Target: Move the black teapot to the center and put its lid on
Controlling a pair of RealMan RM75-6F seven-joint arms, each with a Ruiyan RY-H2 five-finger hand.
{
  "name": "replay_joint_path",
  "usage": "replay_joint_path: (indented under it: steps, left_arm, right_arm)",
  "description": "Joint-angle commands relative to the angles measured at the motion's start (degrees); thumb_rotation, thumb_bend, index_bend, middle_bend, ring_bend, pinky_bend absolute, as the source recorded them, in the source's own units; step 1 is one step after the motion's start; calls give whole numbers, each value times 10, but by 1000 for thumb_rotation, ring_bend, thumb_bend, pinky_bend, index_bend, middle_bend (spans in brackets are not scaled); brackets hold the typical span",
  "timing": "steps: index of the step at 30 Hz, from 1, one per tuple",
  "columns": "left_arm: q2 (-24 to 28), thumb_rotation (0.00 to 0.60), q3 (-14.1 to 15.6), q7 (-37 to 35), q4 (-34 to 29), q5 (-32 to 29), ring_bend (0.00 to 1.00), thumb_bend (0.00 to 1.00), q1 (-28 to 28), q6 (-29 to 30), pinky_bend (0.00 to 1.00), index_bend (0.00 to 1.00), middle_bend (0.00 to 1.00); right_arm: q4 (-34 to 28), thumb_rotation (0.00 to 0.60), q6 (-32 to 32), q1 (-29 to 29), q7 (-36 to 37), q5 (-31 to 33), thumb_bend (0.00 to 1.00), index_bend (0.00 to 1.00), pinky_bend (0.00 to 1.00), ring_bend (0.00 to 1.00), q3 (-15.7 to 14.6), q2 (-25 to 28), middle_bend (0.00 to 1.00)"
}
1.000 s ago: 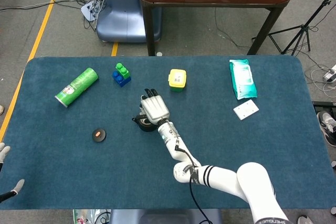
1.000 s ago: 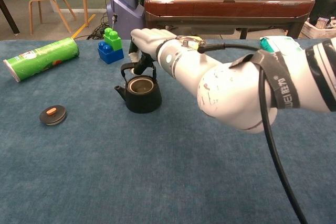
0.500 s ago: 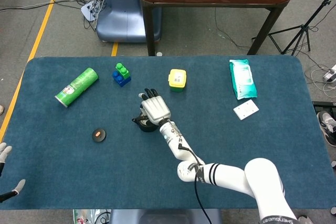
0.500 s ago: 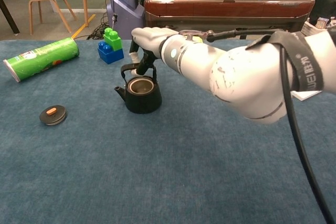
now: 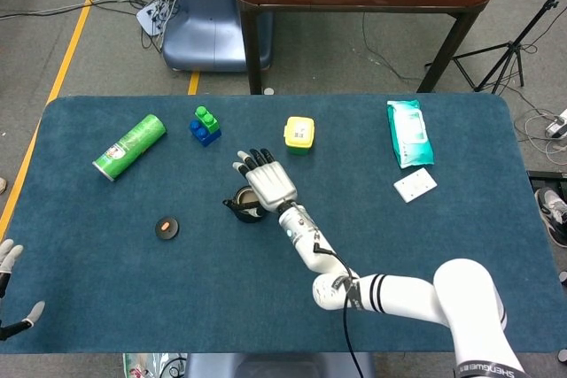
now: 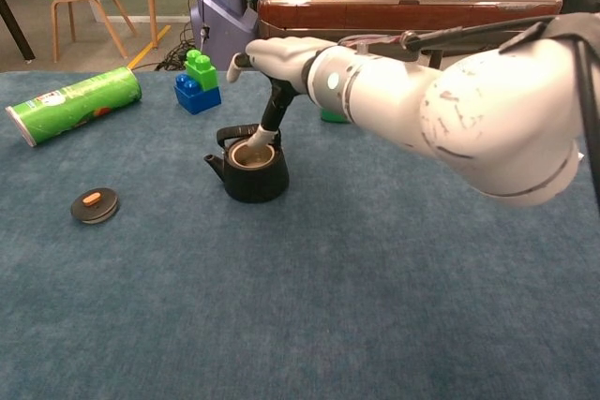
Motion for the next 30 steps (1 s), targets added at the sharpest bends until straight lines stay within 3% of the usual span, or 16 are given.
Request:
replay_joint_path:
  steps: [1,11,18,22,30]
  left_arm:
    - [1,600,-1,-1,0,0,0,257,-2,-2,0,18,0]
    - [2,600,-7,5,-3,2,0,257,-12,-9,0,18,0]
    - [-3,600,-20,1,12,-10,0,257,-26,-22,0,18,0]
    - [-6,600,-25,-6,26,-10,0,256,-39,-36,0,23,0]
    - [-17,600,-37,-10,53,3,0,257,-83,-79,0,65,0]
  right_arm:
    - [-56,600,20,-21,-4,-10,0,134,0,0,-20,41,81]
    - [-167,600,73,-75,12,-55,0,135,0,0,-59,127,81]
    - [-243,600,166,-164,50,-139,8,144,4,0,-113,209,156]
    - [-273,600,213,-215,67,-184,68,196,98,32,-147,249,224]
    - [-323,600,288,-306,102,-250,82,232,101,40,-195,323,237]
